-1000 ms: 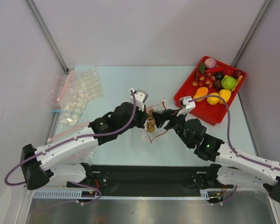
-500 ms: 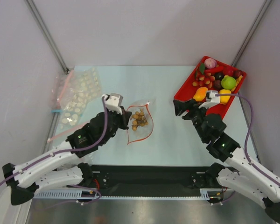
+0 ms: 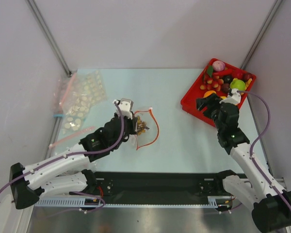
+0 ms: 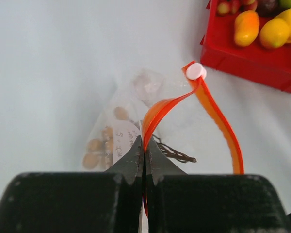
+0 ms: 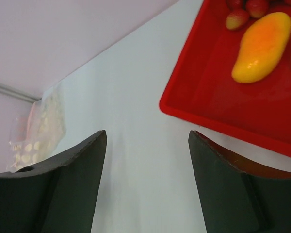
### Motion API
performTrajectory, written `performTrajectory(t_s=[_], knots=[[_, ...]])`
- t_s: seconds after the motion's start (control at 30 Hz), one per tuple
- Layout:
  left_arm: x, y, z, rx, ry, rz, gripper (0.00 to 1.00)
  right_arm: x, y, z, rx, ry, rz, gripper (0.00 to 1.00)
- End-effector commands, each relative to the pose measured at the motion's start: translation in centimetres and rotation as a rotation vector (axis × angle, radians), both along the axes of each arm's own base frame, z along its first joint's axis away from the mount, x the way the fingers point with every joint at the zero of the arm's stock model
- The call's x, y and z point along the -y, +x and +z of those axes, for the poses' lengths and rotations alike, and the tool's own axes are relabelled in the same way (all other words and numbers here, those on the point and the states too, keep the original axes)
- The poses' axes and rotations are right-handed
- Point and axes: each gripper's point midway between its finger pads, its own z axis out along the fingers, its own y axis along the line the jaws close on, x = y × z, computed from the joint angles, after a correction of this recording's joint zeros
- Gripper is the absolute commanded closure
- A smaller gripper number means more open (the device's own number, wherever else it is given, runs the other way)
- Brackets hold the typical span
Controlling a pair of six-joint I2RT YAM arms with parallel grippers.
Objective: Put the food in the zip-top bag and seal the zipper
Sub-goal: Pick up the fake fruit from the bin.
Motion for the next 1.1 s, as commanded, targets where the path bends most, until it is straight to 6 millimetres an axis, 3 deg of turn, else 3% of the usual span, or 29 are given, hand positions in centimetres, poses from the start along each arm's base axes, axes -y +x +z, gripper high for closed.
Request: performTrajectory(t_s=[0.0, 0.13, 0.27, 0.3, 0.33, 0.5, 0.53, 0.57, 0.6, 0.67, 0.7, 0.77, 0.8, 0.83, 0.93, 1.0, 1.07], knots=[[-0.9, 1.3, 1.4, 0.069, -0.034, 0.084, 1.0, 0.9, 1.0, -0.3, -0.015, 0.078, -0.009, 0.27], [-1.0, 1.4, 1.3, 0.08, -0.031, 0.087, 1.0, 3.7, 2.6, -1.2, -0.025, 0.1, -0.133, 0.26], [-0.5, 1.1, 0.9, 0.071, -0.035, 0.05, 1.0, 6.1, 4.5, -3.4, -0.036, 0.099, -0.266, 0.27], [-0.3, 1.0, 0.9, 0.072, -0.038, 0.043, 1.0, 6.7, 5.1, -2.9, -0.017, 0.092, -0.299, 0.27], [-0.1, 1.1, 0.5, 0.066, -0.031, 0.038, 1.0, 7.0, 6.0, -4.2, -0.053, 0.066, -0.314, 0.27], [-0.3, 1.4, -0.3, 0.041, -0.032, 0.076, 1.0, 8.7, 9.6, -5.6, -0.133, 0.002, -0.373, 0.24], [-0.3, 1.4, -0.3, 0.045, -0.04, 0.078, 1.0, 8.9, 10.7, -4.5, -0.125, -0.002, -0.379, 0.23], [-0.2, 1.3, -0.3, 0.047, -0.045, 0.07, 1.0, 9.1, 11.8, -6.0, -0.179, -0.044, -0.381, 0.21], [-0.2, 1.3, -0.2, 0.049, -0.048, 0.069, 1.0, 9.6, 11.8, -7.2, -0.247, -0.078, -0.393, 0.12], [-0.1, 1.2, -0.2, 0.05, -0.048, 0.064, 1.0, 10.3, 13.9, -7.9, -0.319, -0.132, -0.412, 0.03], [-0.1, 1.2, -0.2, 0.05, -0.044, 0.06, 0.99, 10.8, 14.0, -9.1, -0.374, -0.189, -0.417, 0.02], [0.1, 1.3, -0.3, 0.052, -0.039, 0.052, 1.0, 11.3, 15.3, -9.1, -0.39, -0.227, -0.437, 0.01], [0.2, 1.3, -0.6, 0.048, -0.026, 0.048, 1.0, 11.9, 15.7, -11.1, -0.442, -0.258, -0.452, 0.01], [0.3, 1.3, -0.6, 0.047, -0.026, 0.046, 1.0, 12.1, 16.0, -11.4, -0.452, -0.268, -0.463, 0.01], [0.5, 1.4, -0.7, 0.042, -0.019, 0.04, 1.0, 12.2, 17.4, -13.4, -0.505, -0.289, -0.465, 0.01], [0.6, 1.4, -0.8, 0.039, -0.016, 0.037, 1.0, 12.1, 18.4, -13.6, -0.521, -0.29, -0.464, 0.02], [0.6, 1.3, -0.7, 0.04, -0.018, 0.032, 1.0, 12.0, 18.9, -15.5, -0.564, -0.295, -0.459, 0.04]])
